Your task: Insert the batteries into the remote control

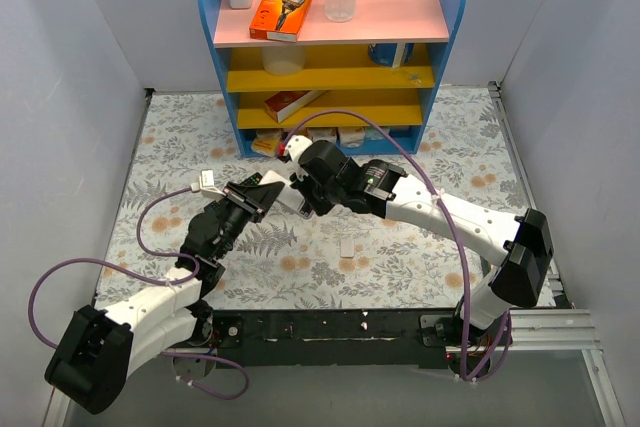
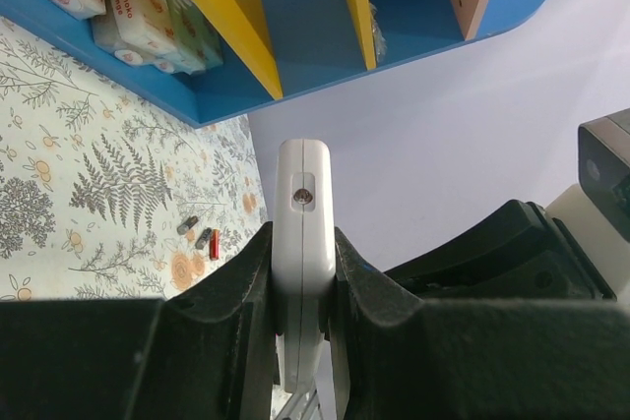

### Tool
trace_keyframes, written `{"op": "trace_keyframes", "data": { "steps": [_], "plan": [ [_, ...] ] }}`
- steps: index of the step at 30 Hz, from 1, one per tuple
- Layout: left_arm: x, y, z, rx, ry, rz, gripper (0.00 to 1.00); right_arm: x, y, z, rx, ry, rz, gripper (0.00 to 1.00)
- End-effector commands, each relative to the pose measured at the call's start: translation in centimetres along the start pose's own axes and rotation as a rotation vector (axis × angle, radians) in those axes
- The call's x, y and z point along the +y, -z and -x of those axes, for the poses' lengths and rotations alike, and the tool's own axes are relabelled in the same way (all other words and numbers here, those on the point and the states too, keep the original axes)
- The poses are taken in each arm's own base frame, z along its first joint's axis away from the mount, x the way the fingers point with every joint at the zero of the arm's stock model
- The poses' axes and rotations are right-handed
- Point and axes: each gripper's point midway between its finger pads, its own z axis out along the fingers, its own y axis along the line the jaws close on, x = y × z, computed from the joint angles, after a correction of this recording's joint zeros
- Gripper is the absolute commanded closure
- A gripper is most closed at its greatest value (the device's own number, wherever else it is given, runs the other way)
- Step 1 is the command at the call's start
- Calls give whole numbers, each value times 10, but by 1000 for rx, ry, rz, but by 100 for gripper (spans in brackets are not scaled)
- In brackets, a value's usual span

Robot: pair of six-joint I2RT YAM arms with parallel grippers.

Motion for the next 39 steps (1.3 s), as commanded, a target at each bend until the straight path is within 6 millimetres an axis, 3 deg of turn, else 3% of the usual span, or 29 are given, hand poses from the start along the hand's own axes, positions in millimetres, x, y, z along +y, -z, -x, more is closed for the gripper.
{"op": "trace_keyframes", "data": {
  "steps": [1, 3, 6, 8, 11, 19, 29, 33, 39],
  "plan": [
    [-50, 5, 10, -23, 71, -162, 100, 13, 14, 24, -76, 4, 61, 76],
    [-38, 7, 9, -29, 57, -124, 100, 17, 25, 35, -107, 14, 90, 75],
    [-19, 9, 8, -40, 40, -62, 100, 19, 45, 55, -172, 28, 115, 63],
    [-13, 10, 7, -38, 36, -41, 100, 21, 51, 60, -190, 35, 137, 50],
    [-11, 10, 6, -35, 35, -32, 100, 25, 54, 56, -189, 58, 166, 29],
    [-6, 9, 5, -23, 10, 13, 100, 18, 51, 39, -170, 23, 165, 6],
    [-8, 7, 5, -14, 27, 26, 100, 28, 23, 12, -112, 99, 224, 2],
    [-10, 7, 5, -15, 27, 24, 100, 30, 15, 10, -95, 102, 230, 2],
    [-15, 7, 5, -9, 48, 12, 100, 20, -5, -2, -58, 137, 167, 2]
  ]
}}
